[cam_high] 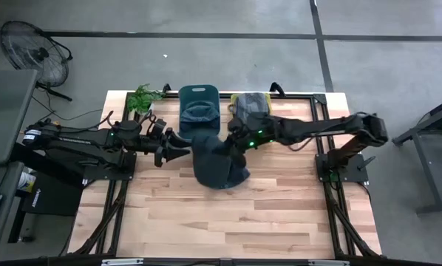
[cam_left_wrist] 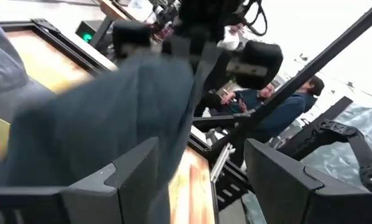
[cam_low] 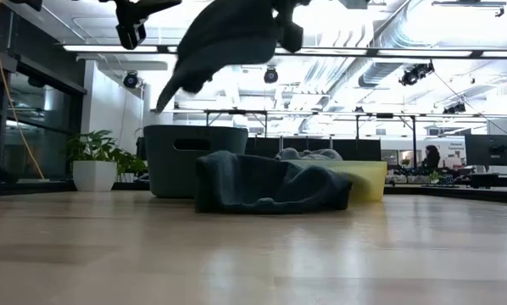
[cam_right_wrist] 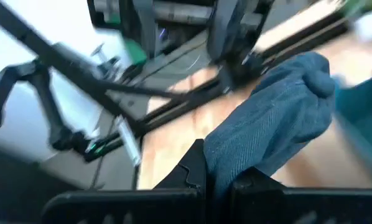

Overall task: Pick & Place hat
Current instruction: Put the left blue cap into the blue bin

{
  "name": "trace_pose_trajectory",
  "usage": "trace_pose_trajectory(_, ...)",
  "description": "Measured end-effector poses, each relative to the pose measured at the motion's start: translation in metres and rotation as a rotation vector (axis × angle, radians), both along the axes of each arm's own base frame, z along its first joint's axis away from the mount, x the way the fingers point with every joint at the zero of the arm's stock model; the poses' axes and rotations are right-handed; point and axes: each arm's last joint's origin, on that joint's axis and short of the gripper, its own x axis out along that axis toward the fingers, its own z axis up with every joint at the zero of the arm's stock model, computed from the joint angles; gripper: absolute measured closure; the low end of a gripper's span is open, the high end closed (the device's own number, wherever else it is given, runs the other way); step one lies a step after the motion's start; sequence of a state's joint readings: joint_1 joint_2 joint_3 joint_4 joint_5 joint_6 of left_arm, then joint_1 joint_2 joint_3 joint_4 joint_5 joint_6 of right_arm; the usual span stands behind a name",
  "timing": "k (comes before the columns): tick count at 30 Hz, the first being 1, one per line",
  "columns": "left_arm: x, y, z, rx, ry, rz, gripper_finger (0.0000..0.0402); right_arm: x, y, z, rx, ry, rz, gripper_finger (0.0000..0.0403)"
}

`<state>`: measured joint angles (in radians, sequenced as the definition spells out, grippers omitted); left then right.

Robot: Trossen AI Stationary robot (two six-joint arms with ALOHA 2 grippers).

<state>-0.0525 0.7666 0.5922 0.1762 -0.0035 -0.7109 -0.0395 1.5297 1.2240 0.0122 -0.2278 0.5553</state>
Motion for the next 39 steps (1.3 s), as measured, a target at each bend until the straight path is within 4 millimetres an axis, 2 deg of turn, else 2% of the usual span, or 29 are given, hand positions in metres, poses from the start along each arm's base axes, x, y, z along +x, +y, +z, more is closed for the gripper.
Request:
trace_pose_trajectory(7,0.001,0.002,0.000,-0.001,-0.004,0.081,0.0167,-0.024,-0.006,0.031,-0.114,-0.086,-0.232,0.0403)
trace_pose_trajectory(16,0.000,0.006,0.001,-0.012,-0.009,0.224,0.0167,-0.027,-0.014,0.045,-0.246,-0.186,-0.494,0.0403)
trace_pose_trajectory(28,-0.002,0.014,0.001,-0.353,-0.080,0.482,0.0167,-0.032,-0.033,0.068,-0.434,-0.352,-0.710,0.0402)
trace_pose_trajectory(32,0.007,0.014,-0.001,-0.402,-0.105,0.502,0.0167,-0.035,-0.043,0.073,-0.480,-0.382,-0.757,0.0402)
trace_pose_trajectory(39,0.028,0.014,0.002,-0.475,-0.256,0.506,0.0167,-0.039,-0.054,0.082,-0.553,-0.434,-0.840,0.0402)
